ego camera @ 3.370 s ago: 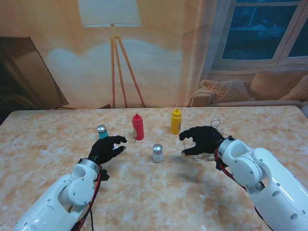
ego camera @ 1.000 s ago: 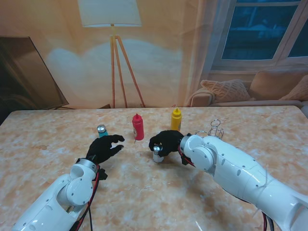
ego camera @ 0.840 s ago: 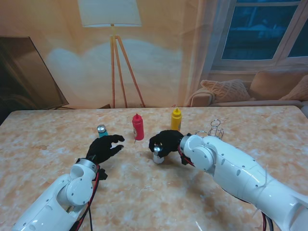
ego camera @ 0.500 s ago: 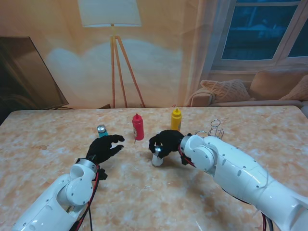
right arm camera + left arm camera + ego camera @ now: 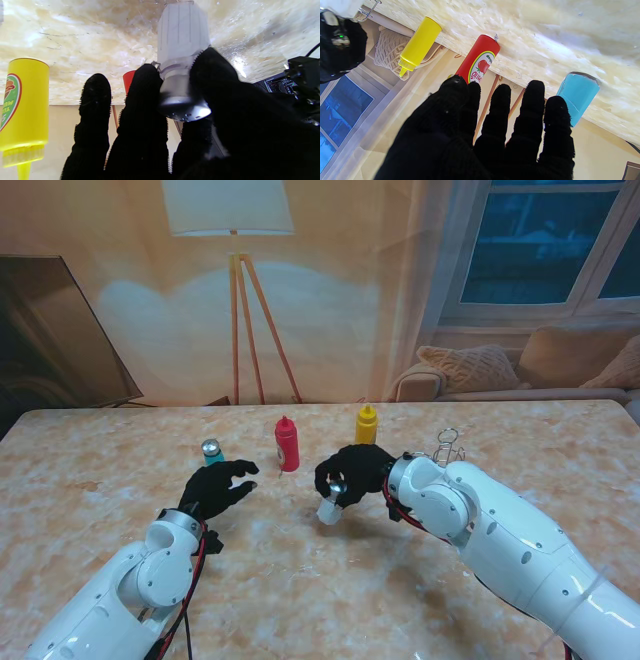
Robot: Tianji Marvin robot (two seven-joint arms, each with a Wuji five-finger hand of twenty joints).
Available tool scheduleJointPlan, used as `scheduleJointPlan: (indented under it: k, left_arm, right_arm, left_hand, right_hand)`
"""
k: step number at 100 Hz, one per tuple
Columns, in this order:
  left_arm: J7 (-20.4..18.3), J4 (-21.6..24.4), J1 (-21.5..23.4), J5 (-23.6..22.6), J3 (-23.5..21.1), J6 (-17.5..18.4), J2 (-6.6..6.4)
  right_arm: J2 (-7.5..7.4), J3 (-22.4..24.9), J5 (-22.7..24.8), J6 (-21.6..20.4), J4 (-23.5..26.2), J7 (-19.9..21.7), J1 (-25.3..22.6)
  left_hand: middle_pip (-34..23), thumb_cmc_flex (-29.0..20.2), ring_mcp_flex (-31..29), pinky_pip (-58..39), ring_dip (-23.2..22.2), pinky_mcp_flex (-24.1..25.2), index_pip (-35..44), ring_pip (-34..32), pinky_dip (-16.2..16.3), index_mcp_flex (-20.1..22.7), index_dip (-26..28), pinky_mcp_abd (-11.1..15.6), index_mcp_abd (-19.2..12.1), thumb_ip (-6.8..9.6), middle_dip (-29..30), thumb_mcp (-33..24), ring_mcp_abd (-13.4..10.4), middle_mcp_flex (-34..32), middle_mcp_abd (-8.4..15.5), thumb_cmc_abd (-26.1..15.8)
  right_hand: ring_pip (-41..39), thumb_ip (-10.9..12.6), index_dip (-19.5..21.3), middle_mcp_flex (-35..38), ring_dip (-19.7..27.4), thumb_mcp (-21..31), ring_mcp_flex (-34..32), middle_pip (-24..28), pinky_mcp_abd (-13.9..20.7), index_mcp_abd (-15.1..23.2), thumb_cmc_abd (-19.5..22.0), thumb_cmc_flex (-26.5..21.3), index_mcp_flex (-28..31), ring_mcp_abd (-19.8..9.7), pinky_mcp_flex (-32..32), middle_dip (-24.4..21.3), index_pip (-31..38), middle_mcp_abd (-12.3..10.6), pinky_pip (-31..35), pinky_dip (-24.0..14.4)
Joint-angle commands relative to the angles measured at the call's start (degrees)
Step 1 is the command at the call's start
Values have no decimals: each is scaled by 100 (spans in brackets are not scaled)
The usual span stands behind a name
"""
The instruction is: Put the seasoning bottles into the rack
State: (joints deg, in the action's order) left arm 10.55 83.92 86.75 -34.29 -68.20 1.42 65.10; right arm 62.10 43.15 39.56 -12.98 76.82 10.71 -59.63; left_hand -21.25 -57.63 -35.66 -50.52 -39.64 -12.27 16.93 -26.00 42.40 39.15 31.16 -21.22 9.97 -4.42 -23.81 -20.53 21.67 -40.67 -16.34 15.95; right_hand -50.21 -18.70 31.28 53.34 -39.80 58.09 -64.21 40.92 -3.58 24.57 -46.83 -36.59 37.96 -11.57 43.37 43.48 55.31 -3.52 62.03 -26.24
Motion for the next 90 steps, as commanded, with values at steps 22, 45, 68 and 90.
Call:
scheduleJointPlan:
  k: [22, 45, 68, 90]
  left_arm:
    - [-80, 9, 8, 6, 8, 2, 13]
    - [-87, 6, 3, 11, 19, -5, 13]
    - [-96, -1, -6, 20, 32, -11, 13]
    - [-105, -8, -19, 29, 51, -27, 14]
  right_arm:
    - [-308, 1036, 644, -583, 928, 613, -735]
    - [-447, 1941, 1096, -1106, 1570, 1040, -1268]
    - [-509, 2741, 1455, -1360, 2054, 1265, -1786]
    - [-539, 3399, 1710, -1421, 2470, 1467, -2282]
  left_hand:
    - [12, -1, -94, -66, -137, 24, 78, -93, -20, 110, 51, -59, -9, -148, -55, 43, -37, -21, -1, -6]
    - [10, 0, -98, -68, -138, 19, 75, -95, -21, 105, 49, -60, -9, -148, -55, 46, -34, -25, -7, -7]
    - [11, -4, -99, -68, -137, 20, 77, -94, -23, 110, 50, -59, -8, -147, -55, 47, -44, -20, -4, -7]
    - [12, 1, -98, -68, -135, 18, 77, -93, -26, 110, 51, -53, -8, -147, -54, 50, -42, -18, -3, -7]
  right_hand:
    - [38, 104, -2, 392, -221, 246, -147, 317, 143, 194, 79, -379, 397, -196, 113, 273, 633, -462, 52, -117]
    - [103, 115, -11, 439, -274, 217, -190, 266, 194, 231, 93, -368, 443, -225, 155, 286, 607, -502, 10, -132]
    - [158, 120, 21, 486, -322, 205, -230, 224, 226, 274, 80, -362, 484, -240, 189, 319, 586, -529, -18, -154]
    - [191, 127, 39, 519, -366, 178, -255, 177, 247, 284, 80, -364, 516, -247, 199, 337, 561, -544, -40, -180]
